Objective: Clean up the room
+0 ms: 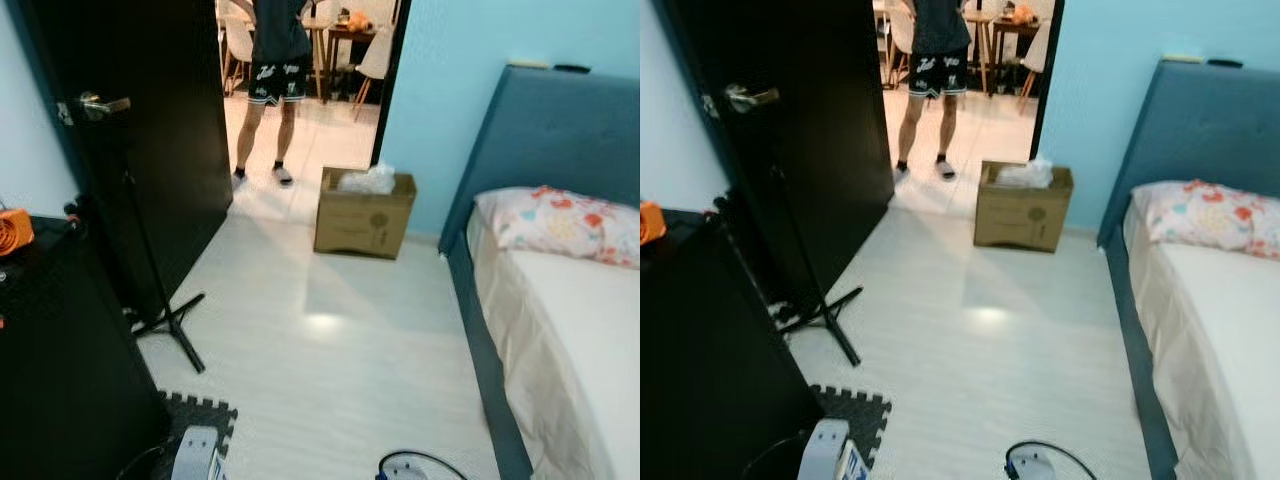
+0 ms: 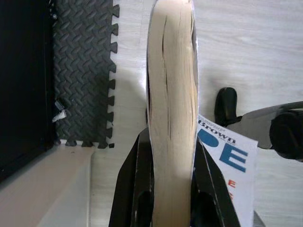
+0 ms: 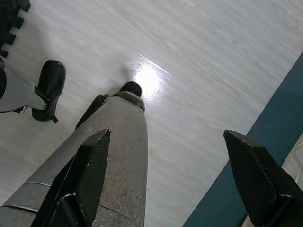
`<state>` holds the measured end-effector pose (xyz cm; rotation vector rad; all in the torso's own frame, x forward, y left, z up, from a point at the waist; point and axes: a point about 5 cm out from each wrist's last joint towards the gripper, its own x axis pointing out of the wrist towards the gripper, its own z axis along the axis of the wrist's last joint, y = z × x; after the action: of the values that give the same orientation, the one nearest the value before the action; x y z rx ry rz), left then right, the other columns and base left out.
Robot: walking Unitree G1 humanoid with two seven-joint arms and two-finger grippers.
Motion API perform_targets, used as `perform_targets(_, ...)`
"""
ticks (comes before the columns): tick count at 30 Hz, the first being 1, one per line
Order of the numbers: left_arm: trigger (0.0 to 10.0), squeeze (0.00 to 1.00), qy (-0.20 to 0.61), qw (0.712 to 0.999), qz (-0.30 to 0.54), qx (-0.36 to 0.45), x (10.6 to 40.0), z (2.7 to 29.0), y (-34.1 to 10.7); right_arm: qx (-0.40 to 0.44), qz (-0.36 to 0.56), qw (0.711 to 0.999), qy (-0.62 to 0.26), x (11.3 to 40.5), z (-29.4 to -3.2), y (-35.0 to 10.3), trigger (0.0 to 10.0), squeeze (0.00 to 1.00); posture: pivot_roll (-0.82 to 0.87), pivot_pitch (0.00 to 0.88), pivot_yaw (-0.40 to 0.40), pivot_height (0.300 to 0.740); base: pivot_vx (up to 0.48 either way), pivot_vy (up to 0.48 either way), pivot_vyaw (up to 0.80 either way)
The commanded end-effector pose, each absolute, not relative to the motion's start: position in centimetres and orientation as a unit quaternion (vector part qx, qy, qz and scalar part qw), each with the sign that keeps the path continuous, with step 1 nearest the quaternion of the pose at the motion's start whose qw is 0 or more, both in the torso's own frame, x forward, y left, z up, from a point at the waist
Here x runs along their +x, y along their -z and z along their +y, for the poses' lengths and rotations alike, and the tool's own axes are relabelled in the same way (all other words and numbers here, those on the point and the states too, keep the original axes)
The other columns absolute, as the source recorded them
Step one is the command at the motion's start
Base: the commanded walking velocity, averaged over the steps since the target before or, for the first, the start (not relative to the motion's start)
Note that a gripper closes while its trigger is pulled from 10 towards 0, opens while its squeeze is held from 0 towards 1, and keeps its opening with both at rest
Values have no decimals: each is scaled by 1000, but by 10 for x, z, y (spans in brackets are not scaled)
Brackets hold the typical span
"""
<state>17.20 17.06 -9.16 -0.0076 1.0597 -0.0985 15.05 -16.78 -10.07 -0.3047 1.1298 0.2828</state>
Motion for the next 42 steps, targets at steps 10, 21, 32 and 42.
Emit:
perform_targets(10,10000,0,67,863,501,1,173,168,91,-134,554,811,-130,139,-169,105,10000,0,47,0,-58,740,128,0,0)
perform_targets(21,10000,0,70,864,499,0,174,168,91,-133,555,811,-128,138,-171,105,10000,0,46,0,-57,740,411,0,0)
perform_targets(32,10000,0,76,864,497,-1,175,166,90,-133,556,811,-128,137,-171,106,10000,0,45,0,-54,740,398,0,0)
perform_targets(42,10000,0,81,865,496,1,176,167,89,-133,555,811,-129,138,-168,106,10000,0,47,0,-53,740,398,0,0)
